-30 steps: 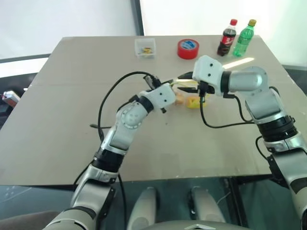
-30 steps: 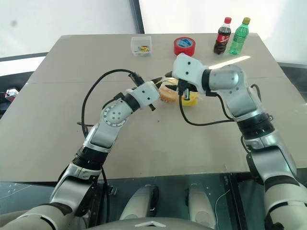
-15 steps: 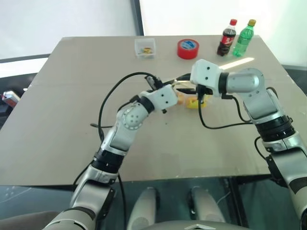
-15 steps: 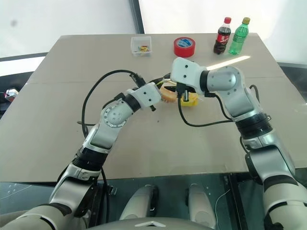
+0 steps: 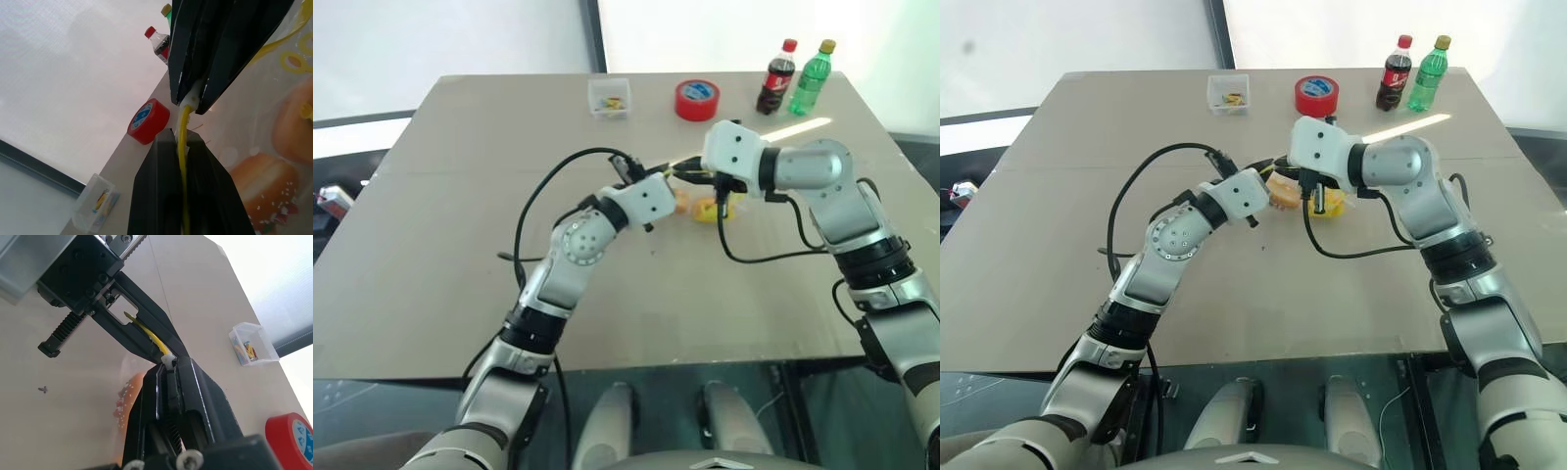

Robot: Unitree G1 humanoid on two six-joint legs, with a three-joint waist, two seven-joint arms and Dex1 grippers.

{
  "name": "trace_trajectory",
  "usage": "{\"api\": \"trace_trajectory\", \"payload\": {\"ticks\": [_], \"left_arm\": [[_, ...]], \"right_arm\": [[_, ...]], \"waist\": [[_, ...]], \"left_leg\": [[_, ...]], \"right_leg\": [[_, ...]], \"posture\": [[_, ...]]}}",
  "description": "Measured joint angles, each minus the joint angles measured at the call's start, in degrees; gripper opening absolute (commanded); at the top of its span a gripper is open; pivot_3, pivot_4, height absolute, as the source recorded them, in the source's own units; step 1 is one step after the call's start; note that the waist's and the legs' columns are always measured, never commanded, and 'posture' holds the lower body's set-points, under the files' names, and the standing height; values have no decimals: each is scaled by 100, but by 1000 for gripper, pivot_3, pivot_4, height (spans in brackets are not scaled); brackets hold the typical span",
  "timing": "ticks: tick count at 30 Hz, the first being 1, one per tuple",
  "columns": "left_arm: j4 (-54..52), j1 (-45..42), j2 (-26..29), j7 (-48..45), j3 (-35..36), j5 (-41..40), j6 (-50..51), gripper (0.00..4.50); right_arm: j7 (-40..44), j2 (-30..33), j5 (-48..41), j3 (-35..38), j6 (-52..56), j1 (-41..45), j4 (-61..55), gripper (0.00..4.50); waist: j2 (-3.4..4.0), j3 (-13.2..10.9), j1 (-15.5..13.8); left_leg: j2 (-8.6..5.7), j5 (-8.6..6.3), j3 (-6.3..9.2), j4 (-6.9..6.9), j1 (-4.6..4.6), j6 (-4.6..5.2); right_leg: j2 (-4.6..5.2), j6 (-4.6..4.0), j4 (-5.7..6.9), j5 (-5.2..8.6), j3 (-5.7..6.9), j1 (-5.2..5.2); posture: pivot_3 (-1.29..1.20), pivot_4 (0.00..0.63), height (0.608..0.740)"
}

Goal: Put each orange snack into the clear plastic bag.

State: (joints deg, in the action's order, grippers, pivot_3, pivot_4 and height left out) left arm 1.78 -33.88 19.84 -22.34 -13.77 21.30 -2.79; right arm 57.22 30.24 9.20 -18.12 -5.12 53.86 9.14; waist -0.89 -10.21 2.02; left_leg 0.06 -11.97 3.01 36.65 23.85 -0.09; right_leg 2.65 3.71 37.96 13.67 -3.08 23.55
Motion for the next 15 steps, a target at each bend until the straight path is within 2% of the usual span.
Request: {"api": "trace_trajectory", "payload": {"ticks": [15], "left_arm": [[-172,168,11,-9,11,-10,24,0]], "right_arm": [[-54,-29,-29,14,130,-123,-223,28]], "waist": [[0,0,0]], "left_leg": [[0,0,0,0,0,0]], "right_leg": [[0,0,0,0,0,0]], "posture": [[0,150,740]]}}
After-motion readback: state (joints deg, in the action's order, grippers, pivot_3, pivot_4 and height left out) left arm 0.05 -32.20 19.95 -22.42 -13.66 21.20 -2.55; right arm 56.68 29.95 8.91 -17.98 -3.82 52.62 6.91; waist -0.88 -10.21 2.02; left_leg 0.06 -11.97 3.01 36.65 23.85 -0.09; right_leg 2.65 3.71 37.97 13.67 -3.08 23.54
